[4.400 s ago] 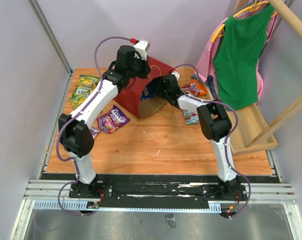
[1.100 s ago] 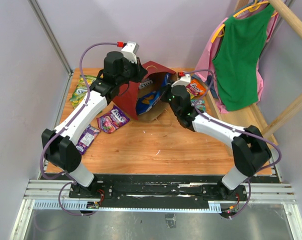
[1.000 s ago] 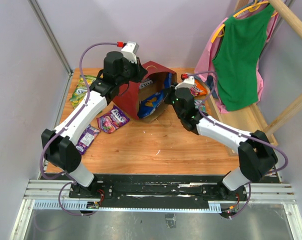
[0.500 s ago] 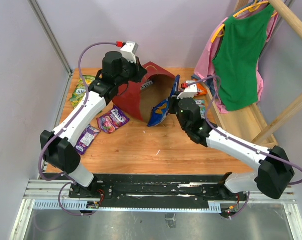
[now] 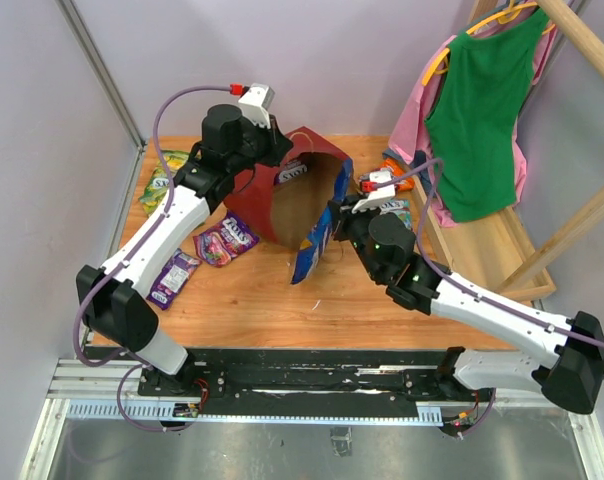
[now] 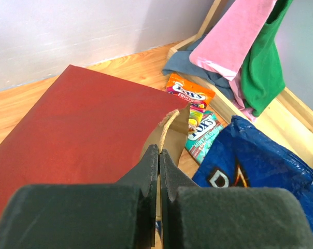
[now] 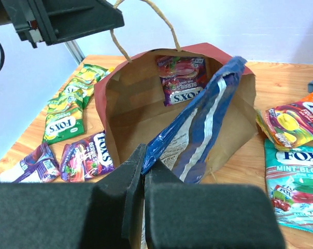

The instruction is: Take the snacks out of the paper bag

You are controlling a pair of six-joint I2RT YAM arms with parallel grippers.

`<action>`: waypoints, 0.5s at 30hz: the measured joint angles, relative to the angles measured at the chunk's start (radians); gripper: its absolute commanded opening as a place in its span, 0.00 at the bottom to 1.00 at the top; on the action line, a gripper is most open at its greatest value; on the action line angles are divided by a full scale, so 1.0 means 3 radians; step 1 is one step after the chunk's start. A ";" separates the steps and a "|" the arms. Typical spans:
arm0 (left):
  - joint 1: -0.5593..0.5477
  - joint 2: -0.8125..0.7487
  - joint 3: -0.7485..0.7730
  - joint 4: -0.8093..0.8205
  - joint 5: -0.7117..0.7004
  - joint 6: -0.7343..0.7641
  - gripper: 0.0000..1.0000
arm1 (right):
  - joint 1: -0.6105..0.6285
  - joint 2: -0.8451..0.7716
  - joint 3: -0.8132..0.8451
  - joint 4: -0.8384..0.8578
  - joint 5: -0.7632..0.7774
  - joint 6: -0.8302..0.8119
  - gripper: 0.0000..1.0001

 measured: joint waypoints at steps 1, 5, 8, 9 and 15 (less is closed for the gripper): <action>0.0000 -0.0015 -0.0013 0.0001 -0.0001 0.0003 0.01 | 0.0000 -0.0038 -0.0023 0.0000 0.0018 -0.0004 0.01; 0.0000 -0.0076 -0.0032 0.0000 -0.0003 0.0004 0.01 | 0.0000 -0.0106 -0.0120 -0.0034 0.0085 -0.0023 0.01; 0.0000 -0.0107 -0.0034 0.0001 -0.0001 0.0003 0.01 | 0.0001 -0.0112 -0.0174 -0.0121 0.0097 -0.0018 0.01; 0.0000 -0.0111 -0.0034 0.0001 -0.0001 0.0003 0.01 | 0.0018 -0.0125 -0.0196 -0.0136 0.0106 -0.0018 0.01; 0.0000 -0.0117 -0.0036 0.0005 0.0011 0.0001 0.01 | 0.0203 -0.0272 -0.0319 -0.0174 0.0198 -0.0047 0.01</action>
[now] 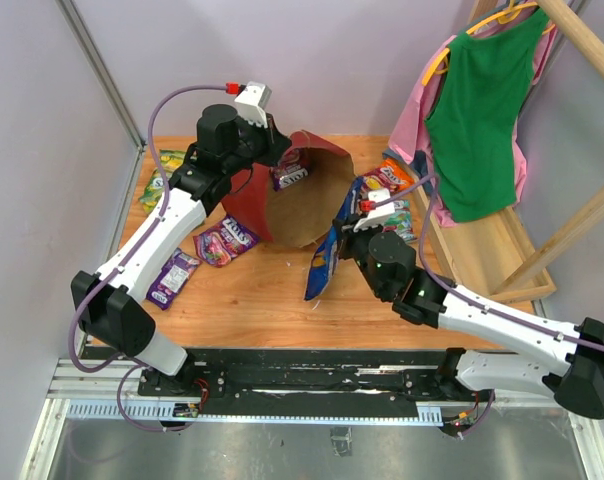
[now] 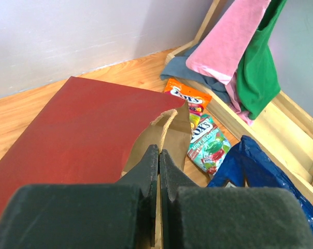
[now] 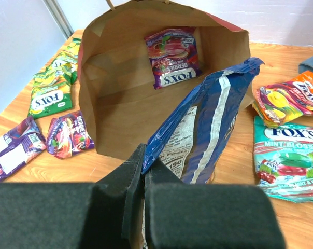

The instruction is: Take the snacks out of the paper bag

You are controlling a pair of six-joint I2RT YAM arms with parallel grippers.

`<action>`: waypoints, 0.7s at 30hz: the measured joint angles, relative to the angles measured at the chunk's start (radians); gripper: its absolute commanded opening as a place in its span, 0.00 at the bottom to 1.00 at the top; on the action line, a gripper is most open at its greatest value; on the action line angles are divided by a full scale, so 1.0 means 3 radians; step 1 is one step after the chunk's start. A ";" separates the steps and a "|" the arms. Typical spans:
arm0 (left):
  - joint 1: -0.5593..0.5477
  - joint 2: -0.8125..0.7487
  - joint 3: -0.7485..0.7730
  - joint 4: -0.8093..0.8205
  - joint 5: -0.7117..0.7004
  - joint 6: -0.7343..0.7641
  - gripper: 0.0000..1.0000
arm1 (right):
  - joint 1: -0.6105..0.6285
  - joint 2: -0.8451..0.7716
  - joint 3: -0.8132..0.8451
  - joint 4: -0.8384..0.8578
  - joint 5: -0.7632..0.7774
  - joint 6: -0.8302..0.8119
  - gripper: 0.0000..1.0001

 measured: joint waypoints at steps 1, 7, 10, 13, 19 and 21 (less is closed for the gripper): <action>0.0000 0.0000 0.0000 0.0001 0.0000 0.0000 0.00 | 0.0011 -0.0027 -0.0025 -0.0006 0.0028 -0.0003 0.01; 0.0000 0.0000 0.0000 0.0001 -0.0001 0.0000 0.00 | 0.0011 -0.0207 -0.0193 -0.0181 0.0219 0.0000 0.01; 0.0000 0.0000 -0.0017 0.0019 0.0000 -0.0009 0.00 | 0.0011 -0.0287 -0.0238 -0.0361 0.0332 0.0001 0.01; 0.0000 0.0000 -0.0024 0.0023 0.0011 -0.0013 0.00 | 0.0011 -0.0397 -0.0304 -0.0518 0.0470 0.0027 0.01; 0.0000 0.0000 -0.0051 0.0072 0.0052 -0.0024 0.01 | -0.0108 -0.0603 -0.0514 -0.1167 0.0697 0.0576 0.01; -0.0001 0.0000 -0.0056 0.0075 0.0061 -0.0024 0.01 | -0.0150 -0.0628 -0.0554 -0.1455 0.0739 0.0810 0.01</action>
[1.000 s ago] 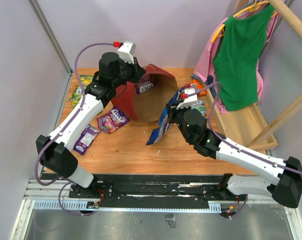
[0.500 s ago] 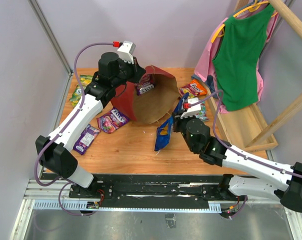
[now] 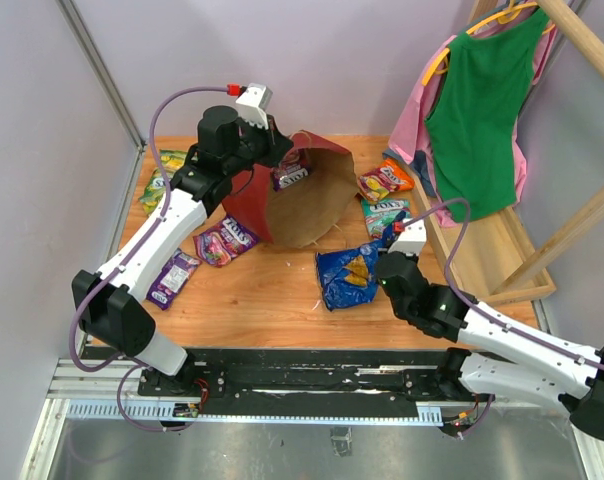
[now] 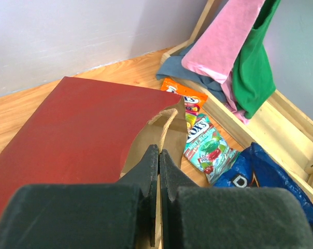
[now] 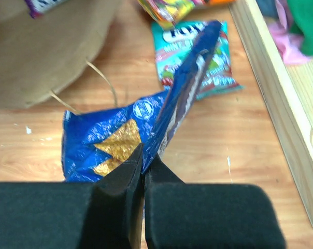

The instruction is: Take the snacks out of the paper bag

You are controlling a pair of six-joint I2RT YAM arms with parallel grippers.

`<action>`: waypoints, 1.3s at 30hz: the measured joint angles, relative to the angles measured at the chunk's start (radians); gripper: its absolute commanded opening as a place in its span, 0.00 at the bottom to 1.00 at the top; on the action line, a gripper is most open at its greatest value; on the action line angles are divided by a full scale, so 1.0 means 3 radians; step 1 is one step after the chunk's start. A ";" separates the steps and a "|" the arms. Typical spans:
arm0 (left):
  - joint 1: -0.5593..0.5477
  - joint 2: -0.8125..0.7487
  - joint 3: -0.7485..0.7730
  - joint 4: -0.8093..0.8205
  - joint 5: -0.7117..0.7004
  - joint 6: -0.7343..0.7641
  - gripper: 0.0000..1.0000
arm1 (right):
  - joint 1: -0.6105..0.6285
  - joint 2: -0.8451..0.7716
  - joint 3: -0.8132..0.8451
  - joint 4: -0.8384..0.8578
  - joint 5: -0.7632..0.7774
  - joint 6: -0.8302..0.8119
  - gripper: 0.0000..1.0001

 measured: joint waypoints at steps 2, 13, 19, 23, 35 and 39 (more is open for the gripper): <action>-0.0001 0.0001 0.0000 0.0003 0.0001 0.0001 0.01 | -0.0013 -0.0010 -0.0017 -0.0262 0.0032 0.0215 0.01; -0.0005 0.0001 0.0000 0.0019 0.0005 0.0000 0.01 | -0.0370 -0.0160 -0.0089 -0.1069 0.0072 0.0961 0.70; -0.0018 0.0001 -0.0009 0.0020 0.0001 0.0003 0.00 | -0.0399 -0.0072 -0.0009 -0.1104 0.0006 0.0806 0.81; -0.0071 0.0001 -0.0011 0.0014 -0.0036 0.0017 0.00 | -0.0263 0.0266 0.0229 -0.1091 0.0209 0.0744 0.92; -0.0093 0.0001 -0.0018 0.0018 -0.0108 0.0028 0.01 | 0.0432 0.1212 0.0949 -0.1470 0.1452 0.1289 0.98; -0.0093 0.0005 -0.0018 0.0018 -0.0154 0.0056 0.00 | 0.0478 0.1523 0.1331 -0.2191 0.1871 0.1846 0.98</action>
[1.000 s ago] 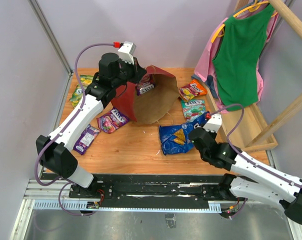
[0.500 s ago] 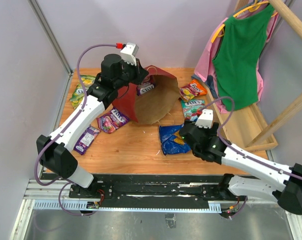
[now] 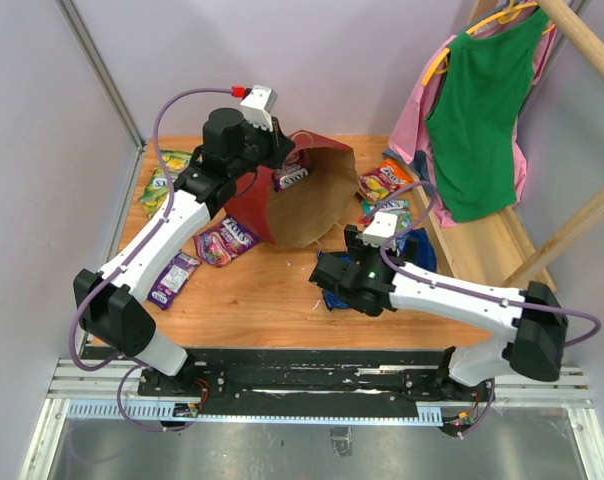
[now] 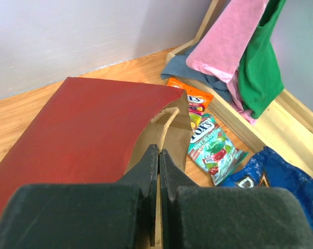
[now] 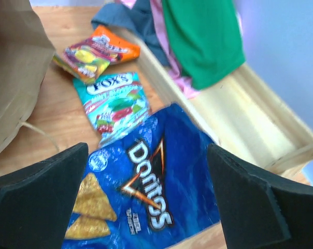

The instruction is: Take the snacks out of the paper bag

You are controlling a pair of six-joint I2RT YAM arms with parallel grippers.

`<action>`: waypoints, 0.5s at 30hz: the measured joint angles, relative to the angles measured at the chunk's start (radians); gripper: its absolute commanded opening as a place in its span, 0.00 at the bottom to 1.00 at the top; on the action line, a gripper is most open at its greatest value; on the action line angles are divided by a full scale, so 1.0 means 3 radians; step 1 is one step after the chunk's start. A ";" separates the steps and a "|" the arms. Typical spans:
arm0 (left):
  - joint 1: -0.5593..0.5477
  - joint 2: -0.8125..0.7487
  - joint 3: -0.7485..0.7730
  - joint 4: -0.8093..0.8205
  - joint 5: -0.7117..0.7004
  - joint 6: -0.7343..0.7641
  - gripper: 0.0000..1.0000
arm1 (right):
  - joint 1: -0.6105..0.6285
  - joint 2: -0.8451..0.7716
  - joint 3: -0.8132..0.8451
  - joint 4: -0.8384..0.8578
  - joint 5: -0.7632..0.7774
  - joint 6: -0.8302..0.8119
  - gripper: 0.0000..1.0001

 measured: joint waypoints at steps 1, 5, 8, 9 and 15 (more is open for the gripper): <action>0.0000 0.0004 0.0000 -0.0001 -0.0019 0.0019 0.01 | 0.0004 0.0130 0.0135 -0.0351 0.0093 0.0290 0.98; 0.0000 0.0031 0.0000 0.0001 -0.0136 0.0060 0.00 | 0.0014 0.0655 0.0618 -0.1556 0.0280 0.1264 0.98; 0.0000 0.0056 0.0000 0.0003 -0.0200 0.0085 0.00 | 0.0015 0.1010 0.0960 -0.1996 0.0370 0.1527 0.98; 0.0000 0.0067 0.0000 0.0003 -0.0229 0.0093 0.00 | 0.0022 0.1091 0.1031 -0.2078 0.0389 0.1555 0.98; 0.0032 0.0179 0.0000 -0.0004 -0.0300 0.0109 0.01 | 0.0116 0.1411 0.1186 -0.2365 0.0459 0.1612 0.98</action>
